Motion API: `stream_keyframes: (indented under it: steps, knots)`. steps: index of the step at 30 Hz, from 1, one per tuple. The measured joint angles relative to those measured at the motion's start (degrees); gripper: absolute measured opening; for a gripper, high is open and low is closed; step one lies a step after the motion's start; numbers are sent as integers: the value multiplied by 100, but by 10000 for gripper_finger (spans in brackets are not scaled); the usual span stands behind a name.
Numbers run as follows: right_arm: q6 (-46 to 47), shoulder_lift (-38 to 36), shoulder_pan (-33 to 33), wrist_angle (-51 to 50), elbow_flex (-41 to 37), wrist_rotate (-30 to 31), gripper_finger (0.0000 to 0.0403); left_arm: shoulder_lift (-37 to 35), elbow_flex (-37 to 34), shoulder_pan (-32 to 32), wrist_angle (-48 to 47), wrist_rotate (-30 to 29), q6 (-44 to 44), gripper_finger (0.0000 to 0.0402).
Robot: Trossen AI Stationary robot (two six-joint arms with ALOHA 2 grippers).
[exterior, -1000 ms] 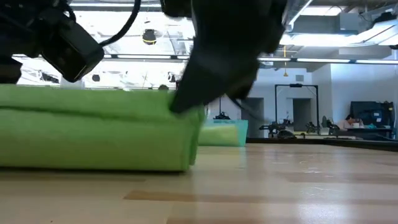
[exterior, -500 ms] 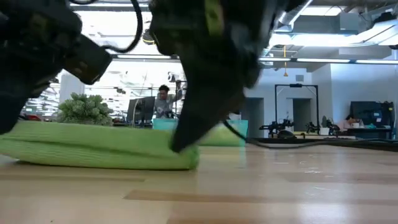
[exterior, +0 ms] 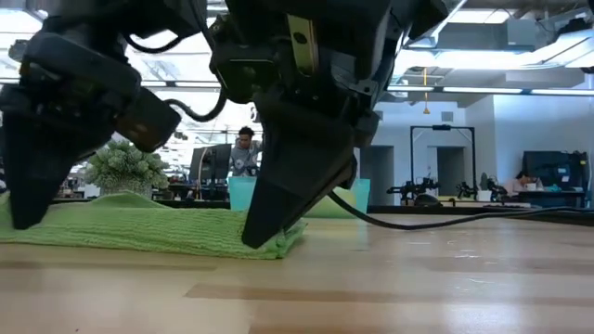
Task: Roll microfiber towels into tight, uniform cylinder then place into a basket
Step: Roll the green microfiber cloth
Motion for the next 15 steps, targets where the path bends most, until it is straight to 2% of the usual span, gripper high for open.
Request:
stream_keyframes:
  steps: [11,15]
  knots:
    - [-66,2,-40,-21,-5,-24,30,164,19,141,-18,3,251,5]
    - [-75,4,-52,-32,-7,166,48,168,13,141,-16,3,238,5]
